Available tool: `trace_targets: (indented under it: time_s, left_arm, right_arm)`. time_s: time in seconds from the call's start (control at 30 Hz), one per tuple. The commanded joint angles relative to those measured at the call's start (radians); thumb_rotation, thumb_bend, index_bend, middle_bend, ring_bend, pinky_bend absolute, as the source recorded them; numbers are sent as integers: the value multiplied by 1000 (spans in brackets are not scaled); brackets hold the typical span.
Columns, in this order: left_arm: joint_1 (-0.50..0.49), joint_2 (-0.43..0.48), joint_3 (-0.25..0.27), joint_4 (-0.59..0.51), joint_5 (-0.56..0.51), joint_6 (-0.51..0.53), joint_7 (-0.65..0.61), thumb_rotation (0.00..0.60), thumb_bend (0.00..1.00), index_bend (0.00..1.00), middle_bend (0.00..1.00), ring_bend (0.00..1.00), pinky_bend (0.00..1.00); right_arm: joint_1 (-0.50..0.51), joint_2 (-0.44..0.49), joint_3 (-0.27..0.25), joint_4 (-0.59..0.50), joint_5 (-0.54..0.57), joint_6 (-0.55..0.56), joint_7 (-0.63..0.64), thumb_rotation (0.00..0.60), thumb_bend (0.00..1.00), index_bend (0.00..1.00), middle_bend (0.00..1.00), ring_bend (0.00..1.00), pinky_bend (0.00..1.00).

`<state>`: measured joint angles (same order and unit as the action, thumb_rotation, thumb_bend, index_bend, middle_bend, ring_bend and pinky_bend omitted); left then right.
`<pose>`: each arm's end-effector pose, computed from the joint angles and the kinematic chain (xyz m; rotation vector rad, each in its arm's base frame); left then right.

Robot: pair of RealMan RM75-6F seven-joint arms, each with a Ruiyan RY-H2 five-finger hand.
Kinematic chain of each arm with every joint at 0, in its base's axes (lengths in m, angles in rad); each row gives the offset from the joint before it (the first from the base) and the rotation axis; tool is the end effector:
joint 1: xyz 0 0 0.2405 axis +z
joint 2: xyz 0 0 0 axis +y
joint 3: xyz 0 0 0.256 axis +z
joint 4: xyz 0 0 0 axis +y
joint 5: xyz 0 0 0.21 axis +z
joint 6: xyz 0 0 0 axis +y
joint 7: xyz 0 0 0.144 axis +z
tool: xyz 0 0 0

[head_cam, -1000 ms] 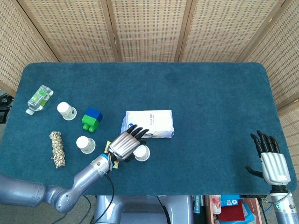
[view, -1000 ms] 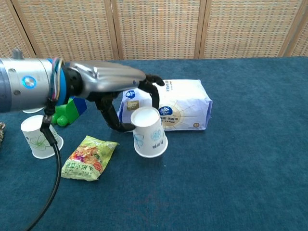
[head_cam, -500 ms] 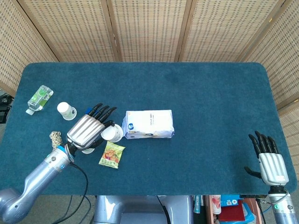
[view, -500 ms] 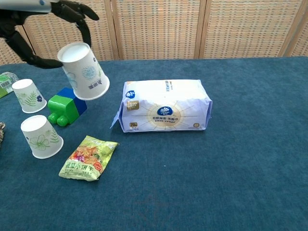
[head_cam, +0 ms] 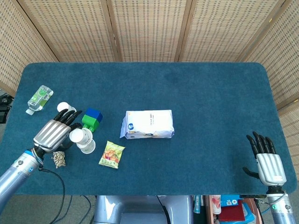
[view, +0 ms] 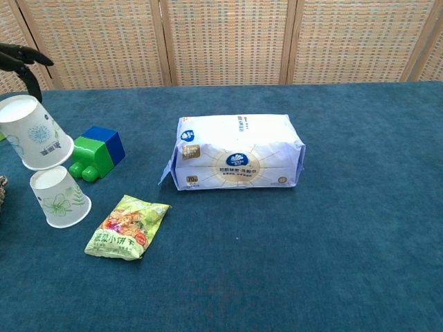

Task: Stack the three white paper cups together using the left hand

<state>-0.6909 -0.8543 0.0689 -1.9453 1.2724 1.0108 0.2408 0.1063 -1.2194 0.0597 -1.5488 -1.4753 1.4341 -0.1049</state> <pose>-0.1907 0.2837 0.1452 -1.9585 -0.8048 -0.6771 -0.3154 -0.1900 0.1281 1.4219 -0.8827 0.8350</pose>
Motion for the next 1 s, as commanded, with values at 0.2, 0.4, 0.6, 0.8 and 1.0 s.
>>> trace_targets:
  time_s: [0.2, 0.4, 0.6, 0.8, 1.0]
  left_arm:
    - [45, -40, 12, 77, 36, -34, -44, 600, 386, 380, 0, 0, 0]
    - [50, -68, -4, 93, 35, -50, -34, 600, 386, 380, 0, 0, 0]
    - [52, -100, -20, 107, 18, -59, -12, 600, 386, 380, 0, 0, 0]
    - [57, -113, -35, 106, 11, -59, -10, 600, 386, 380, 0, 0, 0]
    - [41, -100, -31, 89, -40, -123, 34, 600, 384, 378, 0, 0, 0]
  right_arm:
    - [0, -2, -1, -1, -2, 1, 1, 600, 53, 32, 0, 0, 0]
    - [-1, -3, -1, -1, -3, 3, 3, 600, 53, 32, 0, 0, 0]
    - [0, -1, -2, -2, -3, 0, 6, 600, 53, 32, 0, 0, 0]
    - [-1, -1, -1, -2, -3, 3, 11, 600, 53, 32, 0, 0, 0]
    - [-3, -5, 2, 0, -12, 17, 18, 600, 52, 32, 0, 0, 0]
